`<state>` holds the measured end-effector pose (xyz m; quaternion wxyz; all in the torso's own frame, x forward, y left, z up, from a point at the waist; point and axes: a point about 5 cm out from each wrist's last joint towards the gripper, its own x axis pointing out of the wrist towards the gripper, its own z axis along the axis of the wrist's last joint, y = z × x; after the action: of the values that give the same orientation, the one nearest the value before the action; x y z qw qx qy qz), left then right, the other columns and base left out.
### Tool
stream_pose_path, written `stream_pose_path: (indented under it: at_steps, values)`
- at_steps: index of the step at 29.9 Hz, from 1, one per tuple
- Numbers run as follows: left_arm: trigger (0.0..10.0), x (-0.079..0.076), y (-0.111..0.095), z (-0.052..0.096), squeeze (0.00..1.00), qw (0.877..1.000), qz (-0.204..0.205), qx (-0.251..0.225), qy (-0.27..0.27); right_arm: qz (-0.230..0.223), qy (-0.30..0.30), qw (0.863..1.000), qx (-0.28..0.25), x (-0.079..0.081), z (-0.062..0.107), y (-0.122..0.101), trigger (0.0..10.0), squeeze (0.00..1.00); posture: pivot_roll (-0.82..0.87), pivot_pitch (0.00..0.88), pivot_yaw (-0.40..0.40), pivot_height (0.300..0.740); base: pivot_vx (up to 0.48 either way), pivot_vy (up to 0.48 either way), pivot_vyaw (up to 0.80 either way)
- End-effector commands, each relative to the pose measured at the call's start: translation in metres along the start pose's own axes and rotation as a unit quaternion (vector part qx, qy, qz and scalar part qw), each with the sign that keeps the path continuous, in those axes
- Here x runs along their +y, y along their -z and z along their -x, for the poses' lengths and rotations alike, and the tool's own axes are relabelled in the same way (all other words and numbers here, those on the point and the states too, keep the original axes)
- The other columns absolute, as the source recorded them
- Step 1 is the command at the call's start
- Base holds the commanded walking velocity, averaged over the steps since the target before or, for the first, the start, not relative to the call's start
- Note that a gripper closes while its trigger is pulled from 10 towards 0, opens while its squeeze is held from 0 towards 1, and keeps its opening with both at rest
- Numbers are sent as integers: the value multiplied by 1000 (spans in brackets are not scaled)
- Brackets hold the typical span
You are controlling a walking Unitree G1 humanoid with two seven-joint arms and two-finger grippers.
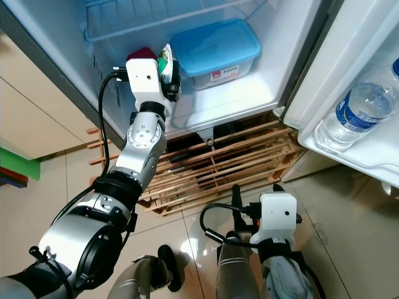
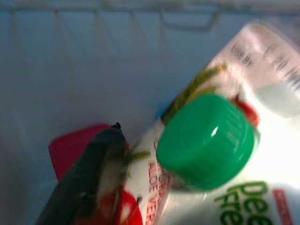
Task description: Restocking fridge
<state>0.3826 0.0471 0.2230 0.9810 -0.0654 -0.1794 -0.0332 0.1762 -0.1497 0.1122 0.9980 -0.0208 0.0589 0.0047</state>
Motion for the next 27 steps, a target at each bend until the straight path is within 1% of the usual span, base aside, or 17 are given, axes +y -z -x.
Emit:
stream_pose_path:
  at_steps: [1, 7, 10, 11, 12, 14, 16, 17, 19, 20, 21, 22, 27]
  values:
    - [10000, -4, 1, 3, 1000, 1000, 21, 8, -9, -4, -2, 1000, 11, 0, 1, 4, 10000, 0, -393, 290, 130, 740, 0, 0, 0]
    - [10000, -3, -1, 4, 1000, 1000, 28, 8, -9, -5, -4, 1000, 9, 1, -1, 4, 10000, 0, -388, 285, 130, 740, 0, 0, 0]
    - [10000, -9, 1, 7, 1000, 999, 31, 14, 22, -5, -6, 1000, 8, 1, -3, 5, 10000, 0, -382, 273, 130, 740, 0, 0, 0]
    - [10000, -9, 1, 7, 1000, 999, 31, 14, 22, -5, -6, 1000, 8, 1, -3, 5, 10000, 0, -382, 273, 130, 740, 0, 0, 0]
    - [10000, -15, 2, 9, 0, 998, 34, 14, 45, -4, -7, 1000, 7, 1, -4, 5, 10000, 0, -381, 269, 130, 740, 0, 0, 0]
    - [10000, -17, 6, 10, 0, 998, 33, 30, 41, -4, -8, 1000, 6, 1, -5, 4, 10000, 0, -379, 265, 130, 740, 0, 0, 0]
    - [10000, -19, 10, 11, 0, 996, 50, 45, 51, -4, -8, 1000, 5, 1, -6, 4, 10000, 0, -379, 261, 131, 740, 0, 0, 0]
    - [1608, -19, 13, 12, 0, 995, 62, 54, 52, -4, -8, 1000, 4, 1, -6, 4, 10000, 0, -379, 261, 131, 740, 0, 0, 0]
    - [1608, -18, 14, 13, 0, 995, 65, 57, 49, -4, -8, 1000, 4, 1, -6, 4, 10000, 0, -379, 261, 131, 740, 0, 0, 0]
    - [0, -17, 19, 14, 0, 994, 67, 73, 46, -4, -8, 1000, 4, 1, -6, 4, 10000, 0, -379, 261, 131, 740, 0, 0, 0]
    - [0, -15, 25, 15, 0, 992, 68, 92, 42, -4, -8, 1000, 4, 2, -6, 4, 10000, 0, -380, 262, 132, 740, 0, 0, 0]
    - [0, -15, 26, 15, 0, 992, 71, 97, 42, -4, -8, 1000, 4, 2, -6, 4, 10000, 0, -380, 262, 132, 740, 0, 0, 0]
    - [0, -16, 25, 15, 0, 991, 72, 99, 55, -4, -8, 1000, 6, 2, -5, 5, 10000, 0, -380, 262, 132, 740, 0, 0, 0]
